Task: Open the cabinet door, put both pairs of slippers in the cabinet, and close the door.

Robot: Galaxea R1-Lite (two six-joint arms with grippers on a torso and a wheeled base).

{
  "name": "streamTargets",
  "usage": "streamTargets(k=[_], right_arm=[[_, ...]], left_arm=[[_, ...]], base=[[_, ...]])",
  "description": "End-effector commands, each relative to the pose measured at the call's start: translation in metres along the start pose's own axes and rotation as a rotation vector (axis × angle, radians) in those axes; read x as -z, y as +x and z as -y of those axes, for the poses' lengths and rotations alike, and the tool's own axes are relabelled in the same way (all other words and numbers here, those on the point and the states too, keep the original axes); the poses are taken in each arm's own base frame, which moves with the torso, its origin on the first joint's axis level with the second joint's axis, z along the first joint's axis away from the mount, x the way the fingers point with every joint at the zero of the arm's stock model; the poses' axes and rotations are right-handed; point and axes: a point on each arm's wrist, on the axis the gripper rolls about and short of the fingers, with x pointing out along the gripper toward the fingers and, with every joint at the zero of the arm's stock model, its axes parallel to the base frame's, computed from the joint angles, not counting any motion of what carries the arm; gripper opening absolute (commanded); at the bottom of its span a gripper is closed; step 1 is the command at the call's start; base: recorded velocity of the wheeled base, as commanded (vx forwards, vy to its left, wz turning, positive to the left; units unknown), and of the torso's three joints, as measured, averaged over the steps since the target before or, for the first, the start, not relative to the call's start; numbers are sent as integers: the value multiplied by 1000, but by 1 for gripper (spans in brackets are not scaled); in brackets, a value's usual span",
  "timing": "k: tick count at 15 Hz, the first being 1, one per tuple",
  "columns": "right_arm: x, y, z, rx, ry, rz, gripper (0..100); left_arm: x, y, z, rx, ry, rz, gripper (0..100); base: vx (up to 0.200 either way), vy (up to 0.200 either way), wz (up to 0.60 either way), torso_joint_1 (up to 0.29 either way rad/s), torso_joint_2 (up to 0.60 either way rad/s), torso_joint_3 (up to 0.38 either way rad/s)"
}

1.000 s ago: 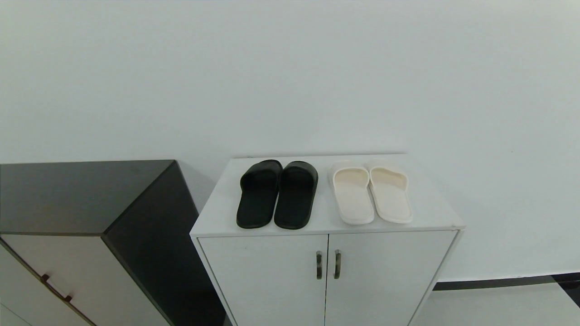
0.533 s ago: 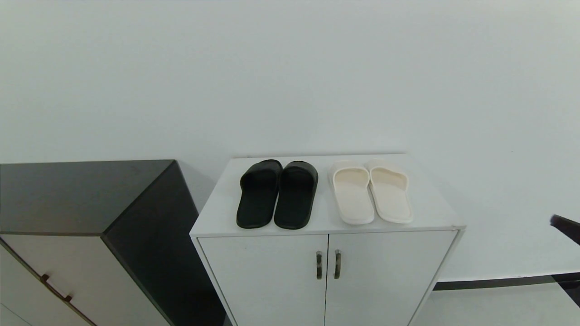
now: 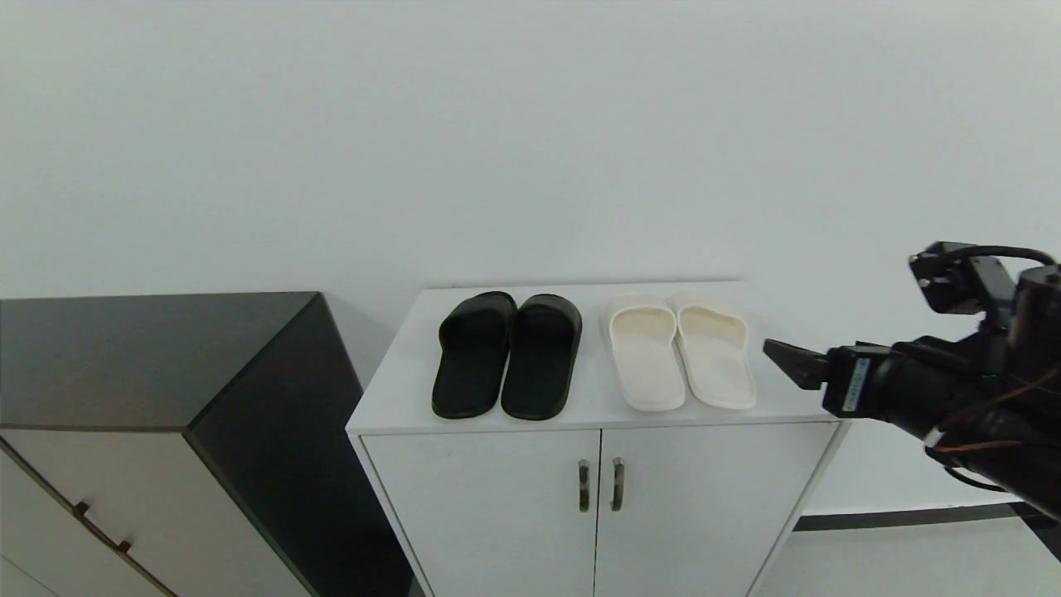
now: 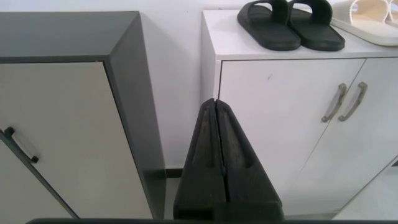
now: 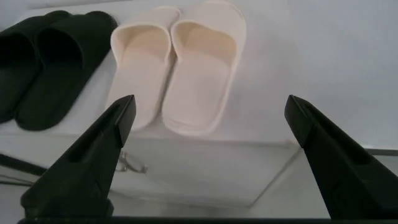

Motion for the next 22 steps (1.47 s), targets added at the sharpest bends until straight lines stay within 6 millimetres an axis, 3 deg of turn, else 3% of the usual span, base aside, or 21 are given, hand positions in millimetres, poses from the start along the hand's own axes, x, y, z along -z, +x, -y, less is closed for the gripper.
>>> streamTargets(k=[1,7,15,22], right_arm=[[12,38,-27,24,-35,-35,100],[29,90,-59,41,-64,-45,100],[39,149,-69,64,-98,-23,100],[43,182,-64,90,-99,-13,100]], left_arm=[[0,0,0,-1,-1,-1,0],[0,0,0,-1,-4,-1,0],[0,0,0,-1,-4,-1,0],[0,0,0,-1,-4,-1,0]], base=[[0,0,0,0,0,0],[0,0,0,0,0,0],[0,0,0,0,0,0],[0,0,0,0,0,0]])
